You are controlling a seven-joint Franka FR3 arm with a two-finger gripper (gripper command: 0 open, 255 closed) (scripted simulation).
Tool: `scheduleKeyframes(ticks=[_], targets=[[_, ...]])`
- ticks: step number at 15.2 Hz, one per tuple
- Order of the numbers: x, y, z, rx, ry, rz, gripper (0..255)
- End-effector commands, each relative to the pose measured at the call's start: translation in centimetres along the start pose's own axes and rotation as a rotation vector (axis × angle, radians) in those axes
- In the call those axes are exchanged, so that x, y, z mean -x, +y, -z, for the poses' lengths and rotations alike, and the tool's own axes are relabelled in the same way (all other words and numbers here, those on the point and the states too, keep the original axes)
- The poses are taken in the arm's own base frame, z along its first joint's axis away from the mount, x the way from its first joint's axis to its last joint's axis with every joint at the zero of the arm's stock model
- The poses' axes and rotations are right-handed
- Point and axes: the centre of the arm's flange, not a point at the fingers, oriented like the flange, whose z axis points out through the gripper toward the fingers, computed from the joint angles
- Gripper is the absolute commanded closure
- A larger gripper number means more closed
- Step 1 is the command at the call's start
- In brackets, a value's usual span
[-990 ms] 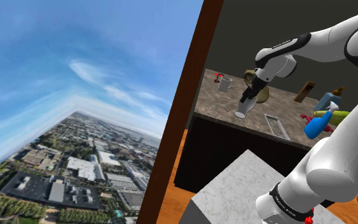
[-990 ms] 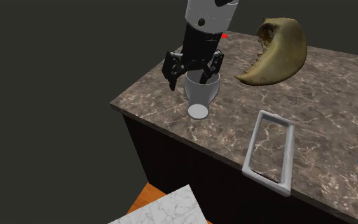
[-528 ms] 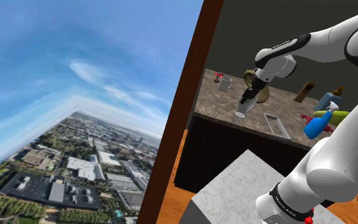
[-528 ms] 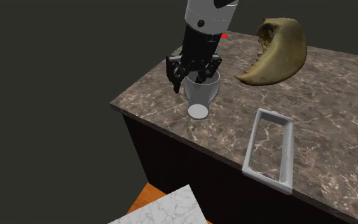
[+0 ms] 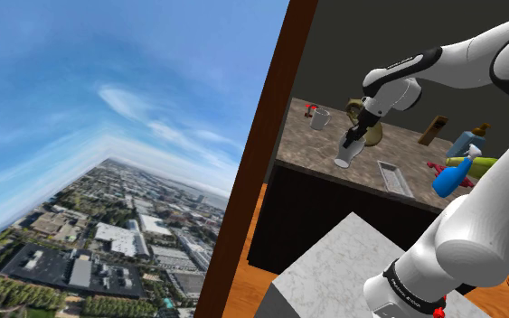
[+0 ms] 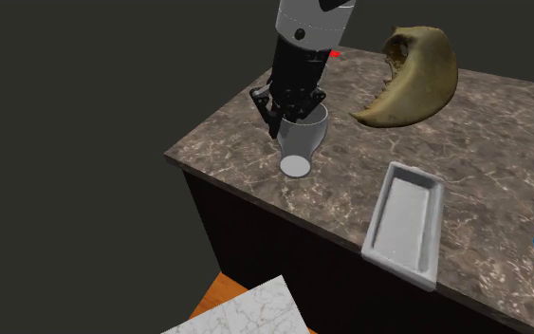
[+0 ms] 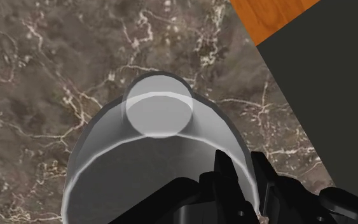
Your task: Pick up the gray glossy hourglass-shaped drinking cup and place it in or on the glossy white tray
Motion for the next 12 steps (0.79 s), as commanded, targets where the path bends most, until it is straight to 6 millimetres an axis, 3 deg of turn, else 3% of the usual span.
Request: scheduleKeyframes(ticks=[1, 12], targets=[[0.0, 0.0, -0.1, -0.001, -0.002, 0.0, 255], [-0.6, -0.9, 5.6, -0.001, -0.002, 0.0, 255]])
